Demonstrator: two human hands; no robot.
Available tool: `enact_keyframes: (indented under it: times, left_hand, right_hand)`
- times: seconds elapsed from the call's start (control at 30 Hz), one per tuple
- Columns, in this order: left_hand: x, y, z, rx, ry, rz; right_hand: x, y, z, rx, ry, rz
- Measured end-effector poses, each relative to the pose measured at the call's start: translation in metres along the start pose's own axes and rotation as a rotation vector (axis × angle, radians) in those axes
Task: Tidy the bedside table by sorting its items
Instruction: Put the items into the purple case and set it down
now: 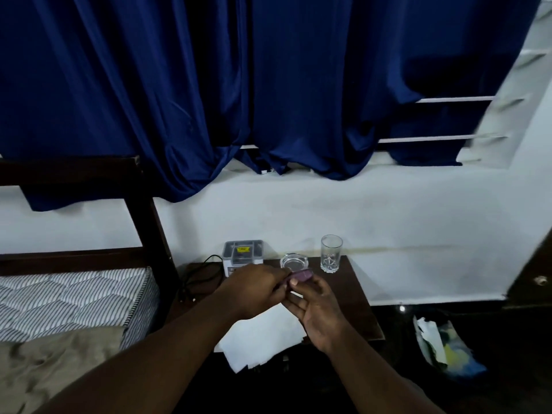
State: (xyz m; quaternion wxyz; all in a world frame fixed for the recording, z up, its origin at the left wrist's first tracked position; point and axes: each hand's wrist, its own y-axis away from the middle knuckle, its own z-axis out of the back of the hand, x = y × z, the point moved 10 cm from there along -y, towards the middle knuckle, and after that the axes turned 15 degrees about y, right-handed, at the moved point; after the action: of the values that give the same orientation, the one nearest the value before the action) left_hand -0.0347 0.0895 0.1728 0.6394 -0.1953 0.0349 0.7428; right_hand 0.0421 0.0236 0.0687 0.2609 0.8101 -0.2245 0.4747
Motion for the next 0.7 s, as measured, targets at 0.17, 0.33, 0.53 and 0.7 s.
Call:
enact_keyframes:
  times: [0.17,0.33,0.53,0.7]
  left_hand:
    - [-0.017,-0.018,-0.008,0.045,-0.047,-0.046]
    - [-0.020,-0.017,0.003,-0.017,0.347,-0.024]
    - [0.012,0.009,-0.003,-0.154,0.938,0.182]
    - [0.040,0.029,0.002,-0.290,1.165,0.301]
  right_hand:
    - [0.012,0.011,0.018,-0.028,-0.065,0.043]
    - [0.034,0.024,0.025,0.027,-0.129,0.105]
    - [0.050,0.028,0.023,0.054,-0.199,0.138]
    - [0.047,0.023,0.005,0.101,-0.198,0.136]
